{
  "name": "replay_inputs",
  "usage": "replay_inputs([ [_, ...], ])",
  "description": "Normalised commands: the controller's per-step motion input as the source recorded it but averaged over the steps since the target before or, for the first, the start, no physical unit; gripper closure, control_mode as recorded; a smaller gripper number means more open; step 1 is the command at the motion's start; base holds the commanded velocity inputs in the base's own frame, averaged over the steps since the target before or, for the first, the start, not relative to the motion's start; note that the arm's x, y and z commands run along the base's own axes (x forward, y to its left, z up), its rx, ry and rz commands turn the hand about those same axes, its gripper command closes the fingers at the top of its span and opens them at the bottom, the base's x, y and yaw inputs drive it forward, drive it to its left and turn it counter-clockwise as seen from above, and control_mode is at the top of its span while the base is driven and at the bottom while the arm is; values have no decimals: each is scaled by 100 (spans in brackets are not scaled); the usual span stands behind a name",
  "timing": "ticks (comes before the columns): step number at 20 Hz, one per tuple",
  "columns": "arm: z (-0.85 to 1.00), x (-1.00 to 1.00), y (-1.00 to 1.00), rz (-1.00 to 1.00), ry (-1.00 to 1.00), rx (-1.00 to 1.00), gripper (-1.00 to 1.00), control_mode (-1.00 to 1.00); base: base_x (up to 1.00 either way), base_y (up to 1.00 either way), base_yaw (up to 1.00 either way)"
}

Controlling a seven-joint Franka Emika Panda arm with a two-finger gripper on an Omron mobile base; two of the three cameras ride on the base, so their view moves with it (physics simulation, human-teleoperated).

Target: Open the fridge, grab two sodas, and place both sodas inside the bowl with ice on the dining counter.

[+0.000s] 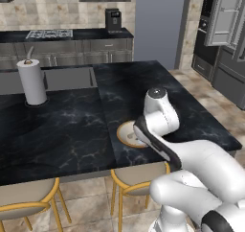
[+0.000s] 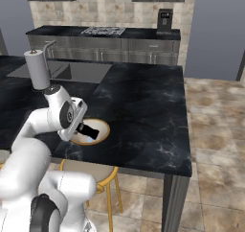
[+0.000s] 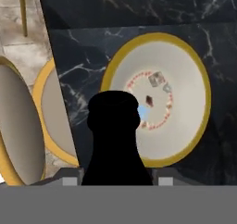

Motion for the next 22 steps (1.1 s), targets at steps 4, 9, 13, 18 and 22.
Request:
replay_inputs([
  [4, -9, 48, 10, 8, 33, -4, 100, -100, 0, 0, 0],
  [9, 0, 42, 20, 6, 23, -6, 100, -100, 0, 0, 0],
  [13, -14, 31, 20, 4, 11, -5, 100, -100, 0, 0, 0],
  [18, -21, 10, 11, 1, 1, -2, 100, -100, 0, 0, 0],
  [22, -21, 7, 0, 3, 3, 0, 100, -100, 0, 0, 0],
])
